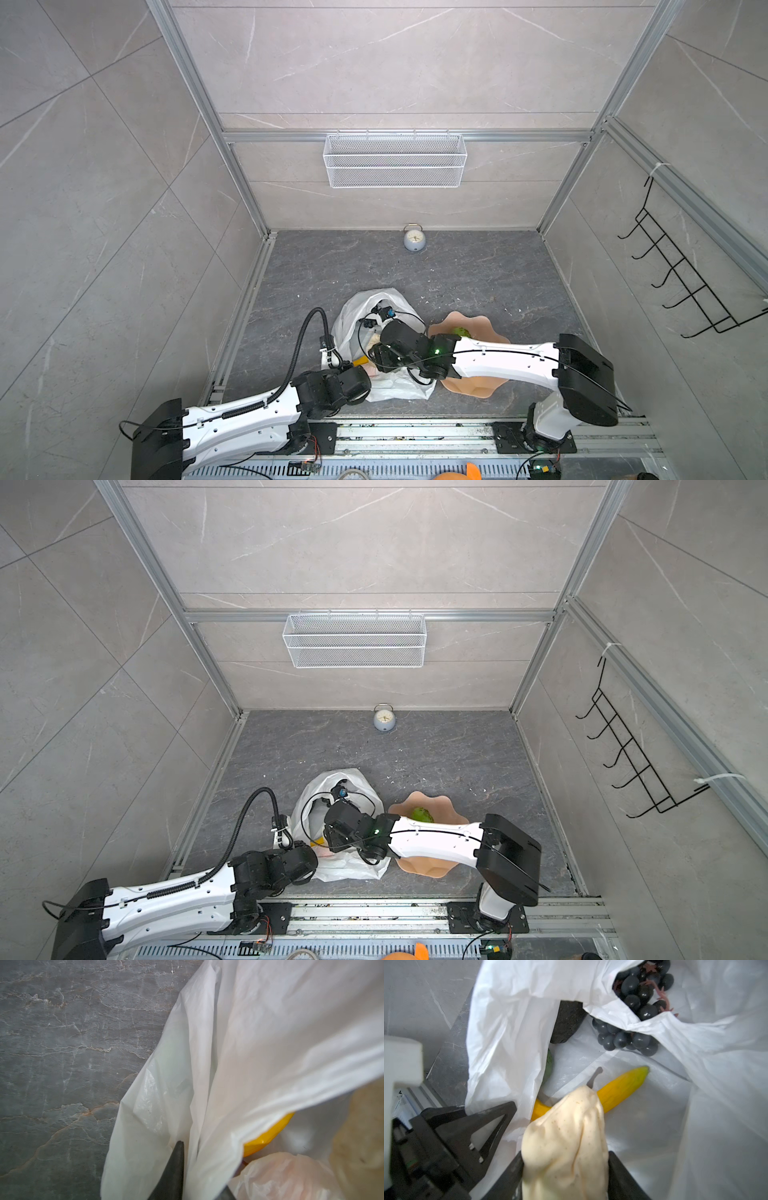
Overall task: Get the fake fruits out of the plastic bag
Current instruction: 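Lift the cream pear out of the bag with the right gripper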
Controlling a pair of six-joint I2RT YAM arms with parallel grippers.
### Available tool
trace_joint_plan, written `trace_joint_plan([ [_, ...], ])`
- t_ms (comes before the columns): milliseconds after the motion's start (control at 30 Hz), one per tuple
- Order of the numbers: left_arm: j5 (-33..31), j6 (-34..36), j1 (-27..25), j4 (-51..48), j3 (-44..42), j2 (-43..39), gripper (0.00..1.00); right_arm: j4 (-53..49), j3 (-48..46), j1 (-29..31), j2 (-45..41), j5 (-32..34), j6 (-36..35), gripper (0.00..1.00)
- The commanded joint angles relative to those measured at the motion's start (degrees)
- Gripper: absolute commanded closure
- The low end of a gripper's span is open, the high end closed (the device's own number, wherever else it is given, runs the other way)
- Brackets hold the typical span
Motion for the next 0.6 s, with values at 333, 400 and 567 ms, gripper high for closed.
trace_joint_plan([
  [333,0.0,2.1,0.3,1.6,3.4,4.4,0.81,-9.1,-11.6,-0.2,-24.6,20.2,-1.1,0.47],
  [400,-0.1,2.1,0.3,1.5,3.2,4.0,0.81,-14.0,-11.9,-0.5,-27.5,26.6,-1.2,0.47],
  [567,-0.5,2.1,0.3,0.9,3.1,3.2,0.81,-26.1,-12.3,-4.5,-30.8,35.7,3.7,0.47],
])
